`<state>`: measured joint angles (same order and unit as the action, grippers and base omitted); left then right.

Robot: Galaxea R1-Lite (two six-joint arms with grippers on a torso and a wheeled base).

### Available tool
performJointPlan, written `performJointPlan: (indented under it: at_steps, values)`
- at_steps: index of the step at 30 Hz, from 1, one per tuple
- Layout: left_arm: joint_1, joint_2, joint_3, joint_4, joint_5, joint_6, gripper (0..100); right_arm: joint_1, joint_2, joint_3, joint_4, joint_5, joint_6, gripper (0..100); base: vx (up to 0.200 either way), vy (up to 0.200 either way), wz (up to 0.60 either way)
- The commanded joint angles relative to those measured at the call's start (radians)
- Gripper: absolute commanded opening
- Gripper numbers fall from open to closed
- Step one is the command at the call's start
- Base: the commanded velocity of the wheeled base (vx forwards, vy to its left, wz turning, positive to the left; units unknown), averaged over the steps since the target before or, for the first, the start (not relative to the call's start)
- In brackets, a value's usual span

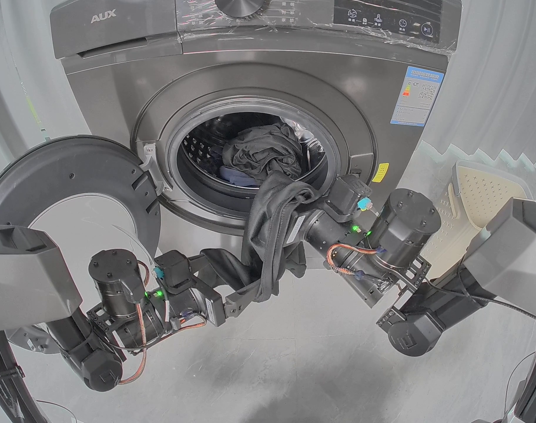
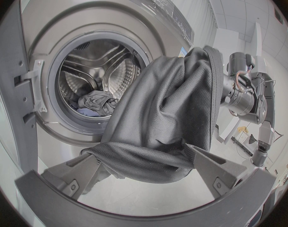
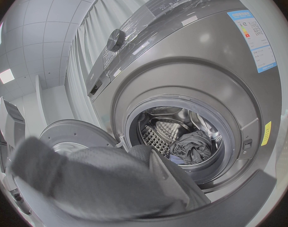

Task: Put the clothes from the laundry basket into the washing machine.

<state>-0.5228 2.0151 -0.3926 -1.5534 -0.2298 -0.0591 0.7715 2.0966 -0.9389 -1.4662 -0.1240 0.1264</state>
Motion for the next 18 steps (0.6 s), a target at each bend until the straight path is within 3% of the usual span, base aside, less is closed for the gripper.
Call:
performJointPlan:
  at_steps: [1, 7, 14, 18]
  values:
    - [-0.019, 0.050, -0.017, -0.001, 0.001, -0.001, 100, 0.005, -0.007, 0.000, 0.000, 0.000, -0.002, 0, 0.000, 0.000, 0.00]
    - [-0.068, 0.117, -0.077, -0.002, 0.012, 0.002, 100, 0.005, -0.010, -0.004, 0.000, 0.000, -0.002, 0, 0.000, 0.000, 0.00]
    - [-0.080, 0.062, -0.040, -0.001, 0.032, 0.001, 100, -0.043, -0.006, -0.006, -0.005, 0.004, -0.002, 0, 0.000, 0.000, 0.00]
    - [-0.074, -0.026, 0.003, -0.002, 0.079, -0.005, 100, -0.075, 0.000, -0.001, -0.013, 0.012, -0.002, 0, 0.000, 0.000, 0.00]
